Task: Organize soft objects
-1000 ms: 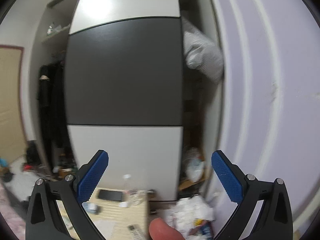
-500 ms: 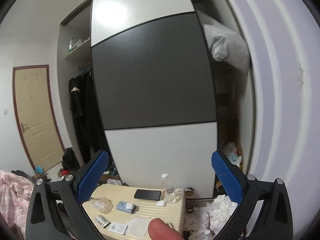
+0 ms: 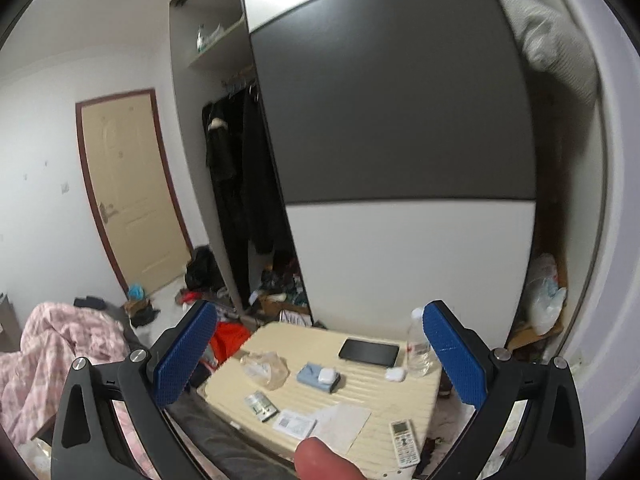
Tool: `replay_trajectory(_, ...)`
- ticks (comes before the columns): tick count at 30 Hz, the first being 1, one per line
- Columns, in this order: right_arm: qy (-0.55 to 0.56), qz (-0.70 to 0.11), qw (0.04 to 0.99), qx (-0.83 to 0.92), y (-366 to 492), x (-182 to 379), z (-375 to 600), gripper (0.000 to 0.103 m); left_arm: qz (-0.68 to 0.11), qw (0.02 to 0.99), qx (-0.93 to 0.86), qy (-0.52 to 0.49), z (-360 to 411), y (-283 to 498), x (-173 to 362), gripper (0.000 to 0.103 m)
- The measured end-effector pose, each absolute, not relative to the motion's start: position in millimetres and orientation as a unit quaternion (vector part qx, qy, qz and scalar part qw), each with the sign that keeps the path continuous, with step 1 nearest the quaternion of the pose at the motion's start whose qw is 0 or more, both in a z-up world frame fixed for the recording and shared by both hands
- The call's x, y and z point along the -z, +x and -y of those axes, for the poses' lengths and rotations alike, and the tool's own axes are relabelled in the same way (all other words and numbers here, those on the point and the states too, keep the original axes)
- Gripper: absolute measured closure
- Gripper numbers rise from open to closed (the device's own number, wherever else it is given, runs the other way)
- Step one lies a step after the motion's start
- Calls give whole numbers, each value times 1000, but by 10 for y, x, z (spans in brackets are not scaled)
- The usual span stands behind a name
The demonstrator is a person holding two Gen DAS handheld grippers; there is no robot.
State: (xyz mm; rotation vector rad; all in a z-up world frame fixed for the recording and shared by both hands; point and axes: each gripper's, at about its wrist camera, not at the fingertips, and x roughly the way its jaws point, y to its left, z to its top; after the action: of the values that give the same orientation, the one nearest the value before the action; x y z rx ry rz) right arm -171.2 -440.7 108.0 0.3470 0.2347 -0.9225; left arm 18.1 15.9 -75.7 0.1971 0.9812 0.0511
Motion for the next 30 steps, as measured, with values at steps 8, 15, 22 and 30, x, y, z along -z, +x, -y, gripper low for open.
replay_trajectory(8,155,-112,888,418,-1374,-668,4503,0,-492,860,-63,125,11,295,791,0)
replay_trajectory(15,114,-106,915,374,-1208,-671,4266,0,-505,846,-89,147,152,308,776,0)
replay_trajectory(22,78,-97,932,340,-1132,-759,4024,0,-505,845,-88,151,153,280,800,0)
replay_trajectory(30,75,-68,967,233,-1054,-767,3903,0,-495,853,-81,145,145,253,799,0)
